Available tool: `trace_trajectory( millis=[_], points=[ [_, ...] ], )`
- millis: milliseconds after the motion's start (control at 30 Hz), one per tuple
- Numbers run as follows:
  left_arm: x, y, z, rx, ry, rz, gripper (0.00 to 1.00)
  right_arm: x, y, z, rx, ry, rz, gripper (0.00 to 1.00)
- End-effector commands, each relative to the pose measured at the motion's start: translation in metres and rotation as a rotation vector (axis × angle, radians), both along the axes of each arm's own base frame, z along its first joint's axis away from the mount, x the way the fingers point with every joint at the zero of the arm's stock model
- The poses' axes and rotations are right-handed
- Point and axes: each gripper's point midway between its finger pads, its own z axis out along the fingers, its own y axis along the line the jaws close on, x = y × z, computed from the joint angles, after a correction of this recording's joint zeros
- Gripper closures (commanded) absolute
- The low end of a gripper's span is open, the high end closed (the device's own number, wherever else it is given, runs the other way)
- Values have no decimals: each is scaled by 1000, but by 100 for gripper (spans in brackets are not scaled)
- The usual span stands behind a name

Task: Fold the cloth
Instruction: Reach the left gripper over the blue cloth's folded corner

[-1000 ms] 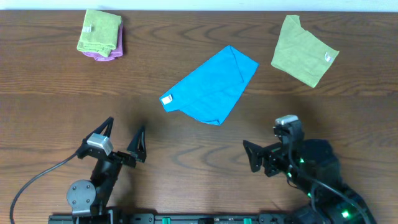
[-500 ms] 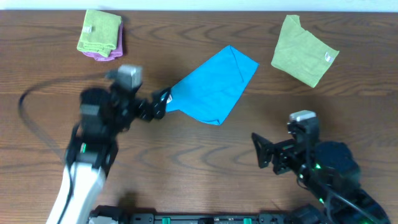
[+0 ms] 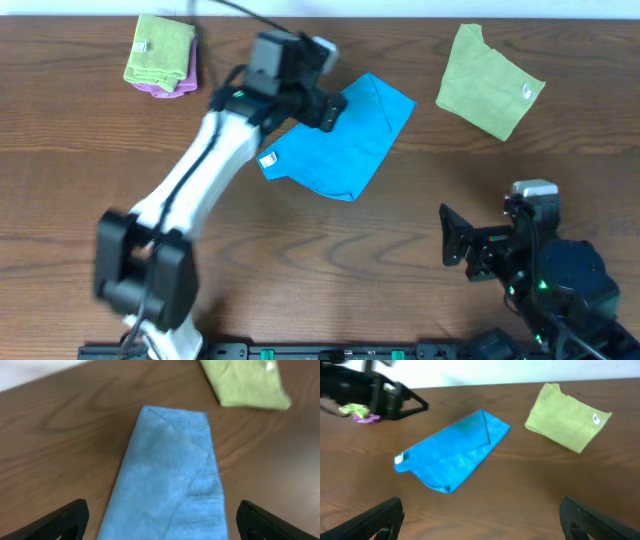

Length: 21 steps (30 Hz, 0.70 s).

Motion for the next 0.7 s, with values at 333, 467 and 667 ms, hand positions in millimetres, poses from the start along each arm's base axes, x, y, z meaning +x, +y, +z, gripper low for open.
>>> trace_trajectory(
  millis=[333, 467, 667],
  points=[
    [4, -59, -93, 335, -52, -119, 5, -15, -13, 6, -6, 37, -47, 1],
    [6, -74, -106, 323, -67, -136, 4, -19, -9, 0, -3, 69, -18, 1],
    [16, -82, -107, 294, -110, -129, 2, -26, -9, -10, -6, 119, -10, 1]
  ],
)
